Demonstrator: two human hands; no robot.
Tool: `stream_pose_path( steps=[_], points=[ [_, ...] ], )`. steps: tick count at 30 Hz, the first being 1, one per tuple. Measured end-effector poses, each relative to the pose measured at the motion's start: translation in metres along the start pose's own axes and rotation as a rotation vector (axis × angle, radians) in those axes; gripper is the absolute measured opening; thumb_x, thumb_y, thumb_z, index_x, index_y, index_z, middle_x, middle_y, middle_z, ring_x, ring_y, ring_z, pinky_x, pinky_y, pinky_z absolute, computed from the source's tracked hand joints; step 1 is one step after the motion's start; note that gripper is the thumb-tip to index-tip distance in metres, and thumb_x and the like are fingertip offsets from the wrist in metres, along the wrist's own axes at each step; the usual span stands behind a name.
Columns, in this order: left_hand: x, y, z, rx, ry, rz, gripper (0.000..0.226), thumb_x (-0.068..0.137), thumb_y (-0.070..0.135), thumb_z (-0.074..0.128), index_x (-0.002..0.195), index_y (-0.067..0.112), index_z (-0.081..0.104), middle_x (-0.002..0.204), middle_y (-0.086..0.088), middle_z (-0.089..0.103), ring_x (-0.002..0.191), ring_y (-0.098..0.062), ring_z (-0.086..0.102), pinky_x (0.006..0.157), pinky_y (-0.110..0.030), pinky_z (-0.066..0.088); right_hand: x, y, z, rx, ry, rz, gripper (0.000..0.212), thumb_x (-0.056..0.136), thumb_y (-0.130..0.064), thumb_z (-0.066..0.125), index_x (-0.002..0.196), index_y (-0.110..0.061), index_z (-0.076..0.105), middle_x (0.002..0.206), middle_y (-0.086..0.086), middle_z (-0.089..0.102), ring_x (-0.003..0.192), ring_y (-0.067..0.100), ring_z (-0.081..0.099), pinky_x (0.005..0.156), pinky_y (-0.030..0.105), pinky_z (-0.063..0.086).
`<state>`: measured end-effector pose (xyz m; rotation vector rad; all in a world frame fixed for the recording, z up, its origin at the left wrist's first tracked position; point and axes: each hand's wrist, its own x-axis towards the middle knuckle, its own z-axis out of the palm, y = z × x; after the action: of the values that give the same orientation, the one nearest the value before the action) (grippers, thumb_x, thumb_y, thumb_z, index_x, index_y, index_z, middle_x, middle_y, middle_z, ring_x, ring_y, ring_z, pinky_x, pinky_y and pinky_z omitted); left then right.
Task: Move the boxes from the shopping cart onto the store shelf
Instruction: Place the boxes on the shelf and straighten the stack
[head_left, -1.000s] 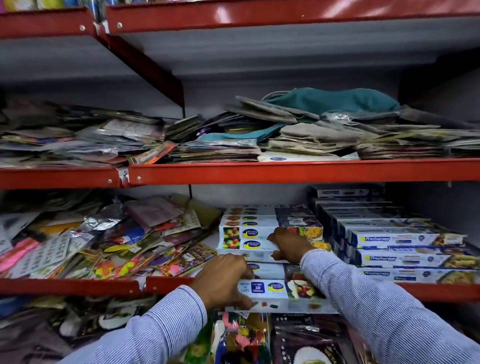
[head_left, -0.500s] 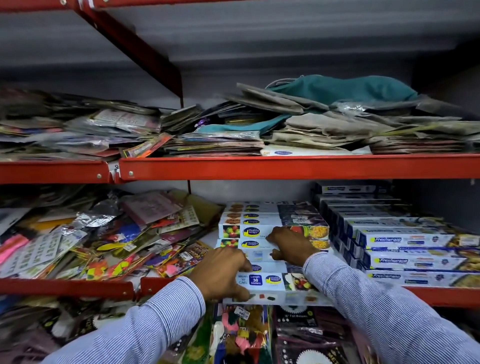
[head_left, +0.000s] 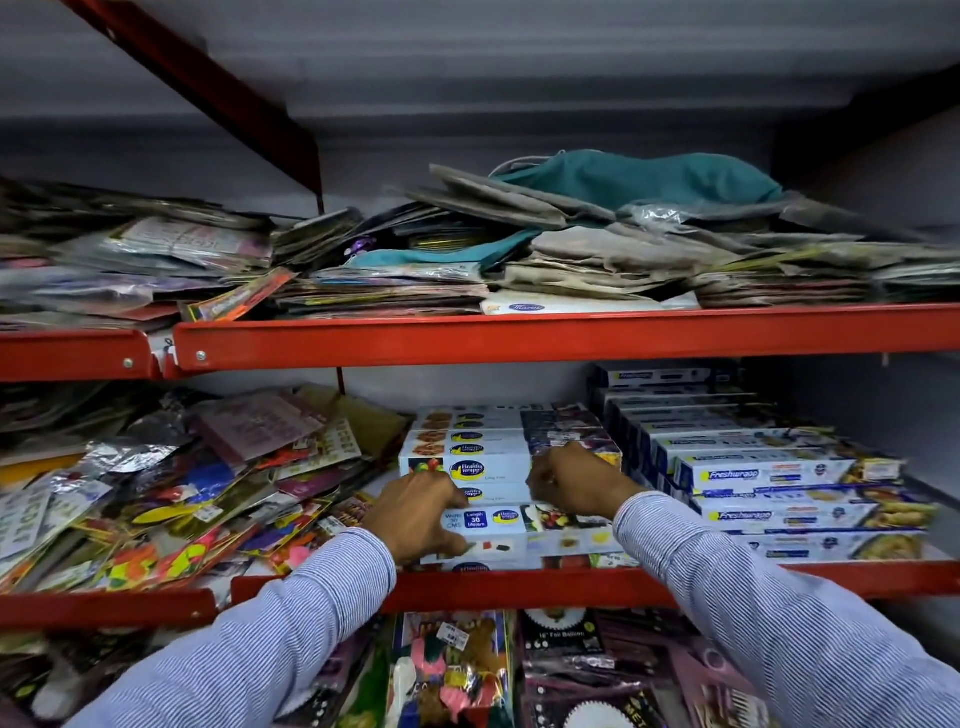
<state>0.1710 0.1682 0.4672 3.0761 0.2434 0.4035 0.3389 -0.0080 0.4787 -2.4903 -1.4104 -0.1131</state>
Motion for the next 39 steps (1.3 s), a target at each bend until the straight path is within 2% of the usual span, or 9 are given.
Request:
stream_pose_path(
  steps=[3,6,9,12,15,25,31,35,39],
  points=[
    [0.009,-0.002,0.012,0.011,0.012,-0.014,0.064,0.079,0.052,0.075,0.135,0.027,0.059,0.134,0.001,0.061,0.121,-0.023,0.056,0.099,-0.044,0.049,-0.013,-0.002,0.002,0.033,0.022,-0.05,0.036,0.098,-0.03,0.05,0.088,-0.004,0.072,0.086,0.015,0.076,0.078,0.028,0.069,0.074,0.034,0.054],
    [0.012,-0.002,0.027,-0.003,0.053,-0.01,0.059,0.083,0.047,0.072,0.135,0.025,0.058,0.135,0.003,0.059,0.126,-0.02,0.051,0.099,-0.042,0.048,-0.025,-0.003,0.011,0.016,-0.031,-0.078,0.049,0.099,-0.05,0.045,0.112,-0.009,0.067,0.114,0.012,0.071,0.096,0.03,0.068,0.085,0.037,0.054],
    [0.01,-0.003,0.04,0.03,0.118,0.021,0.051,0.085,0.048,0.067,0.131,0.025,0.062,0.131,0.006,0.061,0.126,-0.016,0.047,0.094,-0.036,0.051,-0.03,-0.001,0.025,-0.098,-0.037,-0.102,0.048,0.097,-0.057,0.042,0.115,-0.014,0.055,0.114,0.013,0.066,0.101,0.033,0.064,0.083,0.043,0.054],
    [0.007,-0.006,0.048,-0.004,0.155,-0.002,0.06,0.087,0.057,0.059,0.14,0.027,0.054,0.145,0.004,0.056,0.135,-0.018,0.044,0.108,-0.036,0.043,-0.033,0.004,0.038,-0.116,-0.029,-0.076,0.057,0.099,-0.054,0.041,0.138,-0.012,0.045,0.142,0.014,0.055,0.127,0.032,0.053,0.102,0.047,0.048],
    [0.004,-0.01,0.053,-0.033,0.13,-0.004,0.064,0.092,0.064,0.05,0.145,0.029,0.048,0.152,0.004,0.049,0.141,-0.017,0.04,0.118,-0.041,0.033,-0.032,0.008,0.046,-0.086,0.002,-0.049,0.061,0.1,-0.053,0.04,0.149,-0.016,0.038,0.156,0.008,0.041,0.142,0.027,0.04,0.115,0.041,0.038],
    [0.006,-0.005,0.056,-0.035,0.103,-0.005,0.058,0.097,0.057,0.048,0.147,0.029,0.044,0.154,0.002,0.047,0.142,-0.019,0.041,0.117,-0.045,0.033,-0.034,0.012,0.044,-0.059,0.03,-0.032,0.058,0.1,-0.051,0.041,0.149,-0.019,0.039,0.156,0.005,0.042,0.141,0.025,0.042,0.115,0.039,0.038],
    [0.007,-0.005,0.06,-0.003,0.07,-0.032,0.059,0.098,0.059,0.043,0.15,0.032,0.038,0.158,0.002,0.041,0.146,-0.02,0.034,0.119,-0.048,0.028,-0.036,0.011,0.042,-0.083,0.0,-0.027,0.06,0.101,-0.05,0.04,0.151,-0.017,0.035,0.158,0.007,0.038,0.143,0.024,0.039,0.117,0.039,0.035],
    [-0.004,0.003,0.059,0.038,0.12,-0.036,0.063,0.099,0.061,0.035,0.154,0.033,0.025,0.165,0.001,0.026,0.153,-0.026,0.017,0.122,-0.054,0.017,-0.045,0.007,0.037,-0.157,0.015,-0.048,0.065,0.101,-0.053,0.036,0.155,-0.019,0.024,0.164,0.006,0.026,0.149,0.024,0.027,0.122,0.041,0.027],
    [-0.038,0.021,0.059,0.046,0.203,0.037,0.067,0.097,0.063,0.036,0.154,0.031,0.026,0.165,-0.001,0.026,0.152,-0.028,0.02,0.122,-0.053,0.02,-0.07,0.002,0.037,-0.183,0.064,-0.043,0.066,0.101,-0.052,0.036,0.157,-0.024,0.016,0.166,0.002,0.018,0.153,0.025,0.015,0.124,0.045,0.022]
  ],
)
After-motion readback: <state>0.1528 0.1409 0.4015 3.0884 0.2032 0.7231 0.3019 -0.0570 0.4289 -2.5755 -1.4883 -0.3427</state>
